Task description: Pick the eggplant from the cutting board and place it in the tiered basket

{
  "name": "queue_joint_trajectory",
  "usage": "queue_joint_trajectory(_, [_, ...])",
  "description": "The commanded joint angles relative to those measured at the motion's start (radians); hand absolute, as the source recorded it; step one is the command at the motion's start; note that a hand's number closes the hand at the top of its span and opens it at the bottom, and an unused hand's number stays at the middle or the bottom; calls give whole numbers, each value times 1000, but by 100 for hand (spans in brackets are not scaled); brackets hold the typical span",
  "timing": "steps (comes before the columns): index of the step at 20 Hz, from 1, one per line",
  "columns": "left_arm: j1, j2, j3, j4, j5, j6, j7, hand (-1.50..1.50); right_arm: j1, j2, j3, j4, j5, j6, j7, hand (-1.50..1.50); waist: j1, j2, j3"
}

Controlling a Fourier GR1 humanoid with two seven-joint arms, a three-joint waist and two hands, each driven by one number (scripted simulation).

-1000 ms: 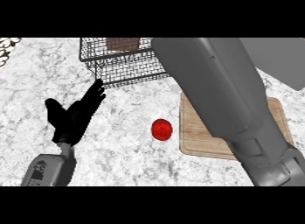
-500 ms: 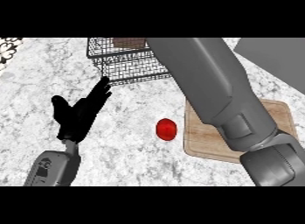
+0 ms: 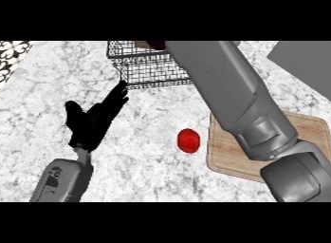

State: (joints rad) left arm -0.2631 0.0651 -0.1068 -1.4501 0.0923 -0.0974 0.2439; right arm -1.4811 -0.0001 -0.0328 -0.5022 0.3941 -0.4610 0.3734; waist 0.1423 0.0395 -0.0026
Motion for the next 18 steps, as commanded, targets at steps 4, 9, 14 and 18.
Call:
queue_joint_trajectory(4, [-57,30,46,27,32,-26,20,0,-56,0,24,57,-110,-127,-175,-150,16,1,-1])
queue_joint_trajectory(9, [0,-13,3,30,-6,10,2,0,-101,0,22,119,-124,-287,-180,-150,-20,-11,-1])
queue_joint_trajectory(14, [34,18,45,22,3,14,-8,0,-68,-10,-88,123,-179,-371,-177,-150,-87,-24,1])
queue_joint_trajectory(18, [56,31,73,-22,16,28,11,0,-11,-86,-80,117,-178,-284,-160,-150,-122,-36,2])
